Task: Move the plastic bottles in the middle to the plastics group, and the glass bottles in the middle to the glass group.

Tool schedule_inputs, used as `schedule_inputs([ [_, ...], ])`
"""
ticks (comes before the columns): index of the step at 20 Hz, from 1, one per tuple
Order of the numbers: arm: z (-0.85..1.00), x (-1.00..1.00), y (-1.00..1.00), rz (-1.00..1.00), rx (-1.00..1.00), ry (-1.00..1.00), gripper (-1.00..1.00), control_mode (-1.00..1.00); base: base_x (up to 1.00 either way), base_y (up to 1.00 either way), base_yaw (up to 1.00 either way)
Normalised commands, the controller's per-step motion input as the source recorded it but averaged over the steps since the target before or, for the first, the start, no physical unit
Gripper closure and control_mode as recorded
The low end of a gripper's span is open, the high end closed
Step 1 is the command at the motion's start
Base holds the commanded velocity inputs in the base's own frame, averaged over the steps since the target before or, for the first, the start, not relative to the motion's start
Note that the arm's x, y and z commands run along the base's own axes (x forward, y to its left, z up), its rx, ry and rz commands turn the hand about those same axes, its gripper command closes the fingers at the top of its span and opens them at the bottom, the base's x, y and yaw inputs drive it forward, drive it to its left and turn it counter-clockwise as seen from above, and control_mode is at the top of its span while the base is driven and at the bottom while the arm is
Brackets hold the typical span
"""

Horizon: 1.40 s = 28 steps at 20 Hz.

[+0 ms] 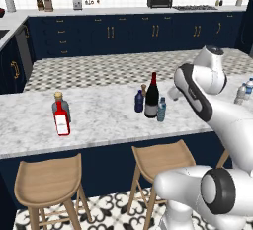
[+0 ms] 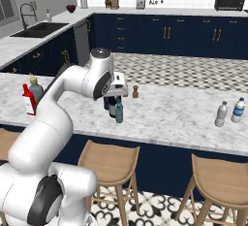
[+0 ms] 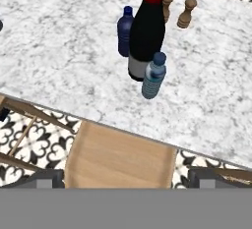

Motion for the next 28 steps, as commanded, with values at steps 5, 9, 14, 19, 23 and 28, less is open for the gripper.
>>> schedule_inputs([
  [5, -0.24, 0.68, 0.0, -0.02, 0.0, 0.01, -1.0, -1.0, 0.0, 0.0, 0.0],
  [9, -0.01, 0.41, -0.01, 0.0, 0.0, 0.05, -1.0, -1.0, 0.0, 0.0, 0.0],
  [14, -0.03, 0.3, -0.1, -0.03, 0.0, 0.09, -1.0, -1.0, 0.0, 0.0, 0.0],
  [19, -0.36, 0.25, -0.07, -0.03, 0.01, 0.02, -1.0, -1.0, 0.0, 0.0, 0.0],
  [23, -0.5, 0.26, 0.0, 0.0, 0.02, 0.0, -1.0, -1.0, 0.0, 0.0, 0.0],
  [28, -0.43, 0.18, 0.0, 0.0, 0.02, 0.0, -1.0, -1.0, 0.0, 0.0, 0.0],
])
